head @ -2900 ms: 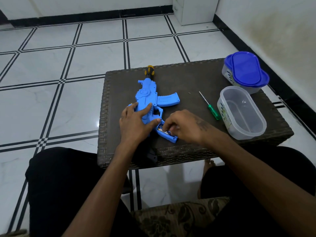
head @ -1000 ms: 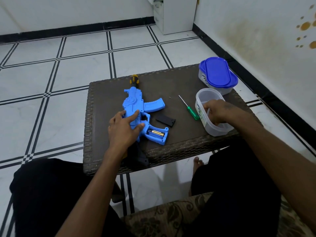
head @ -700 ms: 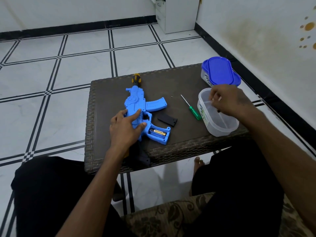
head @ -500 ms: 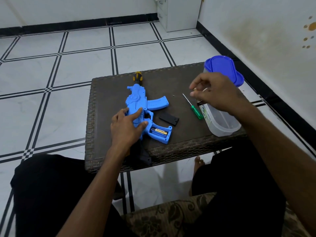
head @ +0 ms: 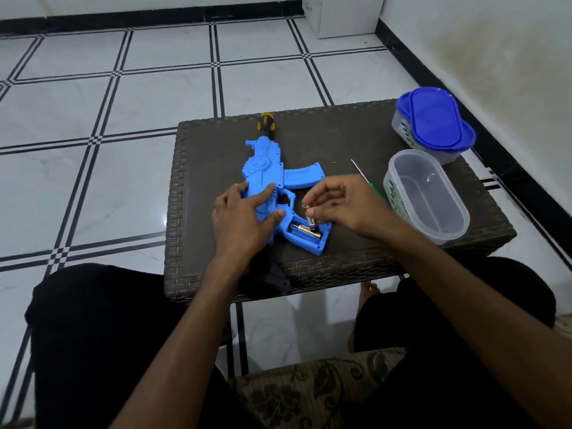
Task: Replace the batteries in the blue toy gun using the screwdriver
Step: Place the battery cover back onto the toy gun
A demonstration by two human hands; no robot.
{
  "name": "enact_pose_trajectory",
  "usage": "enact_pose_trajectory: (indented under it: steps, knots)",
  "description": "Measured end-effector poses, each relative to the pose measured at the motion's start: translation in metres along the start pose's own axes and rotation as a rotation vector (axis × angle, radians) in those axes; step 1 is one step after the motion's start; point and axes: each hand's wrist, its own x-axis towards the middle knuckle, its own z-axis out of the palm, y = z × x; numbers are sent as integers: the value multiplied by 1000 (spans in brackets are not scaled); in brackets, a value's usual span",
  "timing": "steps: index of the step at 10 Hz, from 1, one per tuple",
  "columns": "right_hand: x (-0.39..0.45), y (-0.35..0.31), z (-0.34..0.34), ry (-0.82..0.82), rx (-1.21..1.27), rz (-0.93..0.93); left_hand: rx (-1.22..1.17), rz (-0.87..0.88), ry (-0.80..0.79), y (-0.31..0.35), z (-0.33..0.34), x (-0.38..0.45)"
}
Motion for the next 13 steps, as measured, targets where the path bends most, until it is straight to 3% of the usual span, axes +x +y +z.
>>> enact_pose_trajectory:
  steps: [1, 5, 10, 13]
  knots:
    - [1, -2, 4, -5, -27, -30, -7, 1, 5, 0, 0, -1]
    - [3, -3, 23, -154, -535, -200, -24, 4, -2, -1, 0, 0]
    - [7, -10, 26, -184, -673, -221, -22, -1, -6, -2, 0, 0]
    - [2, -7, 17, -77, -409, -187, 1, 24, -19, -2, -2, -1]
